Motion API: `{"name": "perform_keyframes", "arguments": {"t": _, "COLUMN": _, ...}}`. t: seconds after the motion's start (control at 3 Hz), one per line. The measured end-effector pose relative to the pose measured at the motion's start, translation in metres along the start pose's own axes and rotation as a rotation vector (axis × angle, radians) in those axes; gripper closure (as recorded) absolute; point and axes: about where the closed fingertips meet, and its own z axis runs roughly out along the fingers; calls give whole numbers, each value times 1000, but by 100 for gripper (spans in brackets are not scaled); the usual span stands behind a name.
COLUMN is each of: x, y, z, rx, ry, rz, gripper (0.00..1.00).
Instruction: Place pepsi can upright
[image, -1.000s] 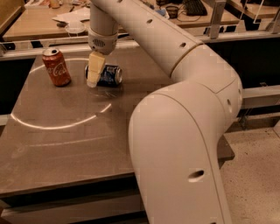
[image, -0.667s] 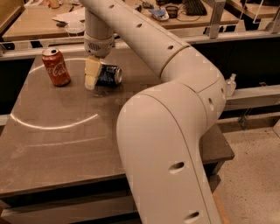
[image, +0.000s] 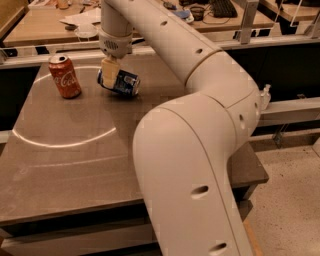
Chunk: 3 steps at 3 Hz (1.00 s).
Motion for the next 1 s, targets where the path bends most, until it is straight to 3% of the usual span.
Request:
{"name": "perform_keyframes", "arguments": {"t": 0.33, "x": 12, "y": -4, "z": -45, "rx": 4, "ry": -163, "rz": 27, "gripper": 93}}
{"name": "perform_keyframes", "arguments": {"t": 0.67, "x": 22, "y": 10, "z": -72, "rx": -62, "ry": -491, "rz": -10, "gripper": 100}}
{"name": "perform_keyframes", "arguments": {"t": 1.0, "x": 35, "y": 21, "z": -81, "rx": -94, "ry": -737, "rz": -43, "gripper": 100}}
